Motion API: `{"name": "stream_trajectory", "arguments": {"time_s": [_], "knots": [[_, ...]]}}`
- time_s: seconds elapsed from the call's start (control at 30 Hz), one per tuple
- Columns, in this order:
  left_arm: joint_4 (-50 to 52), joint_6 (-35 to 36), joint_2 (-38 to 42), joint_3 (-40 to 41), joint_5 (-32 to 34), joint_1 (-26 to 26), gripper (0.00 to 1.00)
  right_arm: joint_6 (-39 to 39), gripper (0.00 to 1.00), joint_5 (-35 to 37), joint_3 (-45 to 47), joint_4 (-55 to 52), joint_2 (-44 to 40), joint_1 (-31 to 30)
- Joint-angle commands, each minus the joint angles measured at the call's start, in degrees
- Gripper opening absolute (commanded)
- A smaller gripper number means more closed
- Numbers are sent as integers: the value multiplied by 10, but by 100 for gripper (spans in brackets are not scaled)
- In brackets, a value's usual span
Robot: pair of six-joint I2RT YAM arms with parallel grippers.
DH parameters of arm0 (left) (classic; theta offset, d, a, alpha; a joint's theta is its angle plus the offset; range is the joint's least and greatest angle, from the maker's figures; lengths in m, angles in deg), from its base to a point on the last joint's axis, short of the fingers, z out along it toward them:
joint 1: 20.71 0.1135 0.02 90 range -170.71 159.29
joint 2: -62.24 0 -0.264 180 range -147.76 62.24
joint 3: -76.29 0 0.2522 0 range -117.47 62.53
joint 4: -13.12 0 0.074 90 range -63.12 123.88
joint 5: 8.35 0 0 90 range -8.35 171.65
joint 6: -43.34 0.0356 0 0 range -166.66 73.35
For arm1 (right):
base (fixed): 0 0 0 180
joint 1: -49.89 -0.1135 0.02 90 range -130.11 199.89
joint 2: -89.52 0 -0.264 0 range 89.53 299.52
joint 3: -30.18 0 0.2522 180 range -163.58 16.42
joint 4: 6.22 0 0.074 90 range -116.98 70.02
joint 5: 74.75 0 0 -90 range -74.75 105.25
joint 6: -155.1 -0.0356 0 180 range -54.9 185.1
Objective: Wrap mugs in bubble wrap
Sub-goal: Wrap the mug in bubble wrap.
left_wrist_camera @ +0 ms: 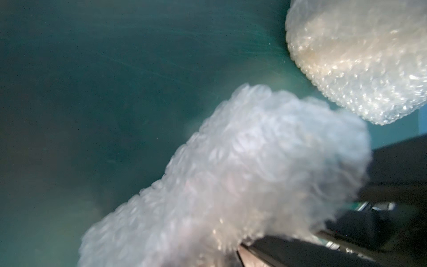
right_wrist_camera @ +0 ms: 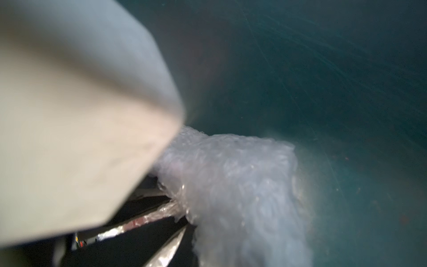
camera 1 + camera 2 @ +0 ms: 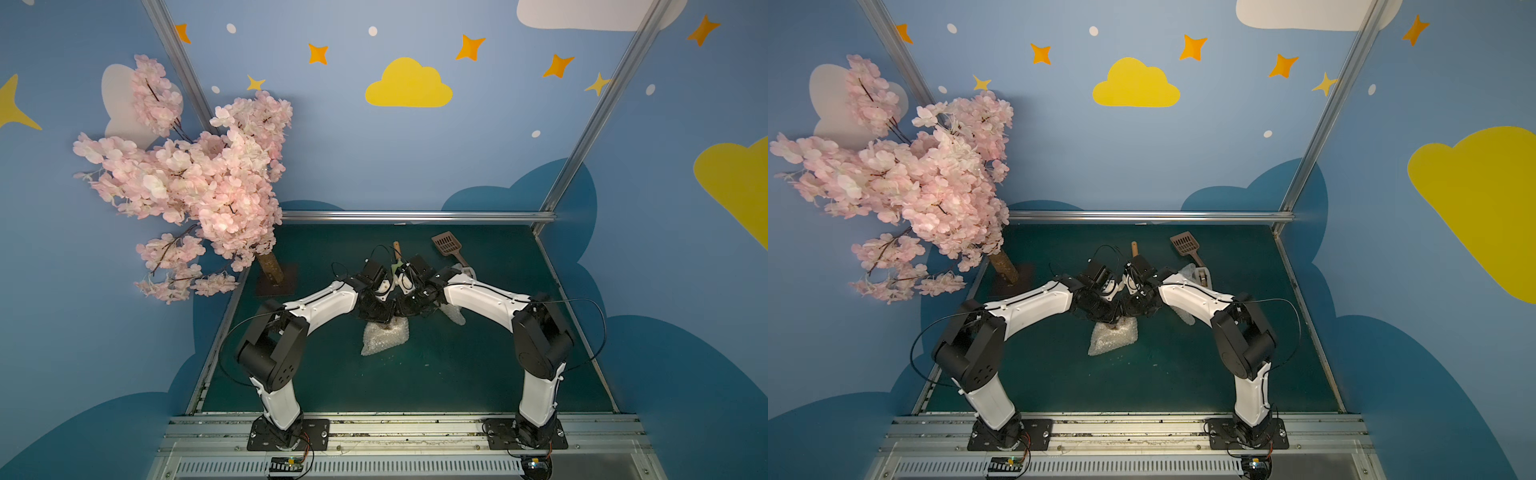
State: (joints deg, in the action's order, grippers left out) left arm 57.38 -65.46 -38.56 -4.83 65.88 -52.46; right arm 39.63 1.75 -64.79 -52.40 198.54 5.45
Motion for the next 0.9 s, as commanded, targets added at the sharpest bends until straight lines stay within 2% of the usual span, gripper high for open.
{"name": "stream_trajectory", "arguments": {"time_s": [0.0, 0.07, 0.37, 0.57, 0.73, 0.87], "knots": [[55, 15, -11, 18, 48, -1, 25, -8, 4, 37, 25, -16, 23, -6], [64, 16, -11, 14, 51, -1, 29, -7, 2, 42, 25, -18, 21, -7], [95, 13, 6, -11, 38, 2, 34, -11, 0, 91, 84, 11, -11, -8], [146, 6, 2, -47, 28, 9, 34, -18, 0, 107, 107, 10, -27, -12], [144, 9, 13, -52, -17, 11, 27, -47, 0, 132, 103, -10, -27, -16], [140, 0, -3, -60, -34, 9, 13, -70, 0, 134, 114, 2, -35, -18]]}}
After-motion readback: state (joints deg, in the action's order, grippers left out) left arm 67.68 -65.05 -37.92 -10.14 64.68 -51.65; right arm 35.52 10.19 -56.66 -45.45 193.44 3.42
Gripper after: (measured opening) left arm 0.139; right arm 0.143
